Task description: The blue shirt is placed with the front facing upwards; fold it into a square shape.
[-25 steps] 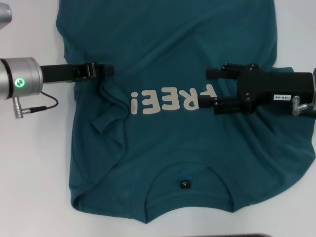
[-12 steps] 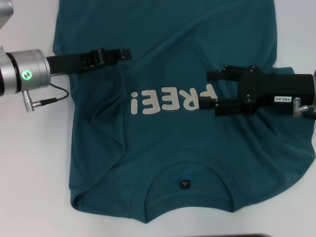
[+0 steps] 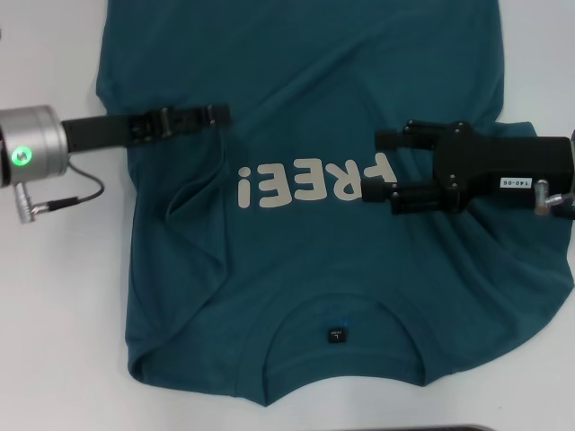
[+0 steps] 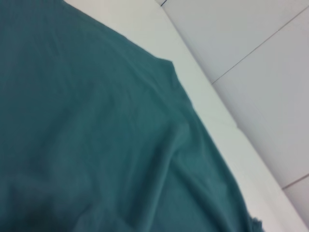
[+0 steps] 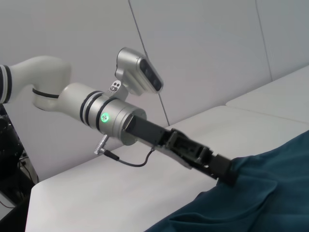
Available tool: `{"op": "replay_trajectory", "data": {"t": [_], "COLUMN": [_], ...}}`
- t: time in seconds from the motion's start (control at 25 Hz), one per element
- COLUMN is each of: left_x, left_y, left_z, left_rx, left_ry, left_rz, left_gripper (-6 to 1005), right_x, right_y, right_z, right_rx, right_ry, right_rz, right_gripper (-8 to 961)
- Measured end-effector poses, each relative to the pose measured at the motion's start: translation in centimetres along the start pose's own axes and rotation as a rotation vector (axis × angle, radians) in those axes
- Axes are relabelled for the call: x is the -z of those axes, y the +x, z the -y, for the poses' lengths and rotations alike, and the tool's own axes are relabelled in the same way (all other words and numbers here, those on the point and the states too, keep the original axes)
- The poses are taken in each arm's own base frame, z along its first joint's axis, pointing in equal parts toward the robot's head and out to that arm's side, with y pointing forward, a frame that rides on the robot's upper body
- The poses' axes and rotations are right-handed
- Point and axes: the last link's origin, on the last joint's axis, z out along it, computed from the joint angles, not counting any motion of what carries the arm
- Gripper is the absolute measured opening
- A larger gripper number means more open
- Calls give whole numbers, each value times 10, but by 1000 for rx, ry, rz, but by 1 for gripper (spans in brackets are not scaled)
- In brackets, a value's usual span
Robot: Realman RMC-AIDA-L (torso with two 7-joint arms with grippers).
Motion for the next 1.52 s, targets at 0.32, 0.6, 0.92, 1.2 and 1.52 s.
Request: {"op": "replay_trajectory", "data": {"t": [0.32,0.6,0.92,1.2,1.52], "left_x": [29,29,22,13,0], "left_y": [-21,-32,-40,-44,-46], "left_z": [7,11,16,9,-4], "left_rx": [-72,-111,-125,-144,-153], "left_ry": [17,28,58,30,-33], "left_rz": [47,55,76,124,168], "left_gripper": [707,706,707,708,707], "right_x": [1,2,2,3,3], "right_y": [0,0,-1,0,0], "right_z": [-1,-2,-3,-4,-4], "right_rx": [-1,-2,-2,-4,-1], "right_ry": [-6,-7,-14,-21,-21], "right_rz": [3,10,13,14,14], "right_gripper": [915,915,915,915,915]}}
